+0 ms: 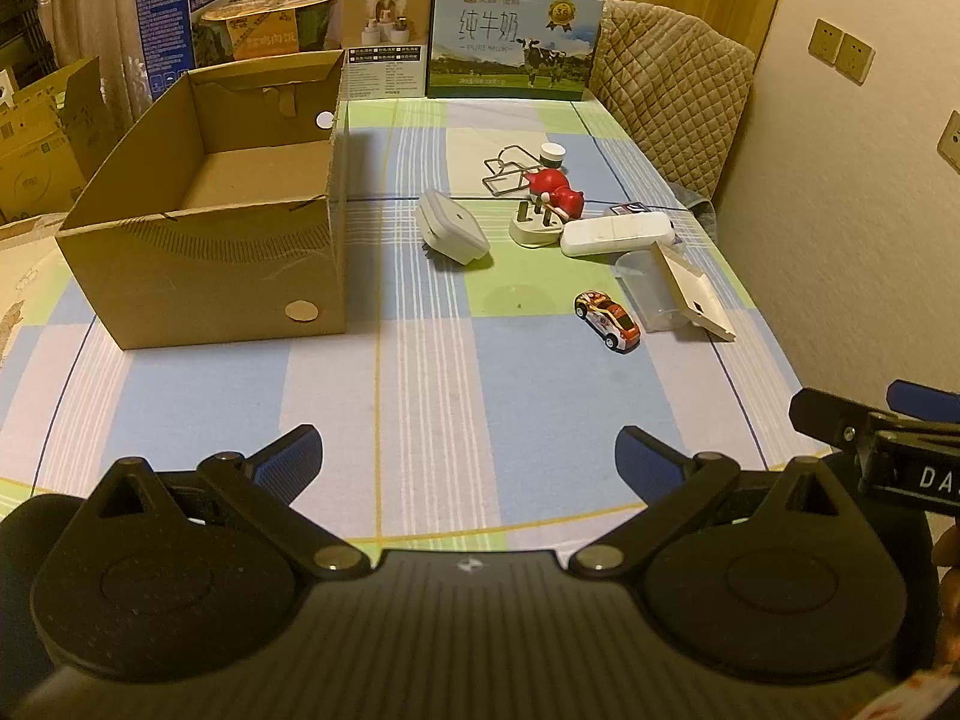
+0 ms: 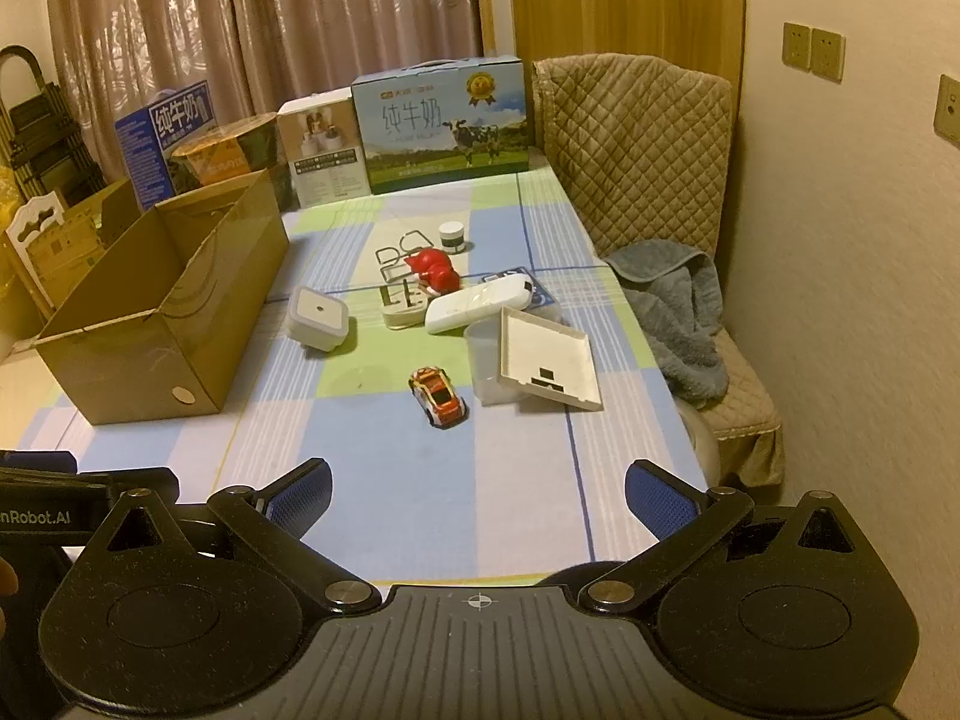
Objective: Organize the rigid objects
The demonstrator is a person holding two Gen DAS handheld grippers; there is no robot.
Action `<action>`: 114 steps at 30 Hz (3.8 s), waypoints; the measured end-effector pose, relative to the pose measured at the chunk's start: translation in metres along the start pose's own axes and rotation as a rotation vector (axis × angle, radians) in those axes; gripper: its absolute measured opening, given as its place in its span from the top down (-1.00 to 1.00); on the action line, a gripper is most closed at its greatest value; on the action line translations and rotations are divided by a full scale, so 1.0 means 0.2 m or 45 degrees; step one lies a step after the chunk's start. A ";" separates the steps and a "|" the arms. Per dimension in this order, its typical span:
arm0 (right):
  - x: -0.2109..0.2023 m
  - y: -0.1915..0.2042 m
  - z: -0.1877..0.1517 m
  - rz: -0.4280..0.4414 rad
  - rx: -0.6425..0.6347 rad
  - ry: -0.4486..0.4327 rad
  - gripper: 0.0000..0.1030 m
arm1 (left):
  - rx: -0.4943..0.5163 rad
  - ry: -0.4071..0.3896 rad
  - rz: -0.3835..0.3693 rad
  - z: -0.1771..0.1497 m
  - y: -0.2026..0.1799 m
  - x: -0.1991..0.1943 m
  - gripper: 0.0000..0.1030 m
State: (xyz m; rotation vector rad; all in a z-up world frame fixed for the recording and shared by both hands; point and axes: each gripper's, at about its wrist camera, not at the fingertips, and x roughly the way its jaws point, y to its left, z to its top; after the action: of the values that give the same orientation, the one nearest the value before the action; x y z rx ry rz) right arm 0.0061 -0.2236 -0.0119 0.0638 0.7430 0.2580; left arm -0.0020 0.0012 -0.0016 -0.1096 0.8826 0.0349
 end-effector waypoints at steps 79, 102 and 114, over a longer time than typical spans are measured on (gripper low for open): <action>0.11 -0.20 0.19 0.003 0.089 -0.012 -0.96 | 0.095 -0.017 -0.045 0.18 -0.01 0.25 -0.99; 0.84 -0.49 0.35 0.176 0.173 0.165 -0.95 | 0.213 0.087 -0.200 0.33 -0.12 0.80 -0.99; 1.08 -0.54 0.32 0.215 0.280 0.275 -0.68 | 0.227 0.103 -0.242 0.31 -0.13 0.93 -0.99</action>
State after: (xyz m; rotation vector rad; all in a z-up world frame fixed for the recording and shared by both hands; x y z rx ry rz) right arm 0.2256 -0.2706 -0.1233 0.3122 0.9807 0.3473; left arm 0.1650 -0.0216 -0.1038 -0.0283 0.9487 -0.2268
